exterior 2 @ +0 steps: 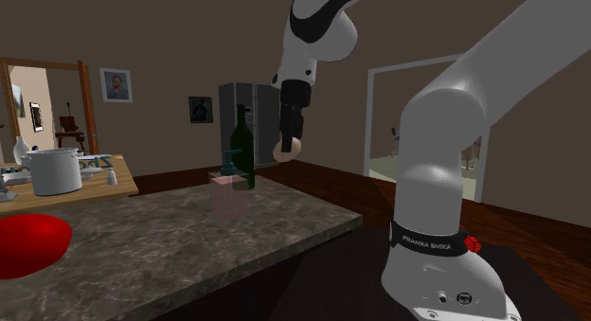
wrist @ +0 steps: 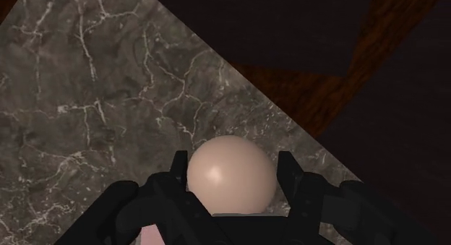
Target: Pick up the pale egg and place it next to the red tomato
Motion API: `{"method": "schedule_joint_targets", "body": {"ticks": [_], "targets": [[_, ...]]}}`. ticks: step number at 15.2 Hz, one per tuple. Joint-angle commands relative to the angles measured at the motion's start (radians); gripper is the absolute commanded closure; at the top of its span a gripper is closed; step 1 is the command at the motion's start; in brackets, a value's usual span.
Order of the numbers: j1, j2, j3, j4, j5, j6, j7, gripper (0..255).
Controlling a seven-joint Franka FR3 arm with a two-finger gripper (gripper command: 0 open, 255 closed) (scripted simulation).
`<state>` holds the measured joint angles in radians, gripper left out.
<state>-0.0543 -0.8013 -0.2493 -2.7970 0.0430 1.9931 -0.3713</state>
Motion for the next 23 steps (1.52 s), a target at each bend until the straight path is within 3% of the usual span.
{"method": "schedule_joint_targets", "body": {"ticks": [1,11,23], "targets": [[0.031,0.055,0.018,0.034,0.026,0.025,0.023,255],[0.177,0.427,0.106,0.294,0.154,0.16,0.128,255],[0.255,0.847,0.176,0.738,0.213,0.156,0.238,255]]}}
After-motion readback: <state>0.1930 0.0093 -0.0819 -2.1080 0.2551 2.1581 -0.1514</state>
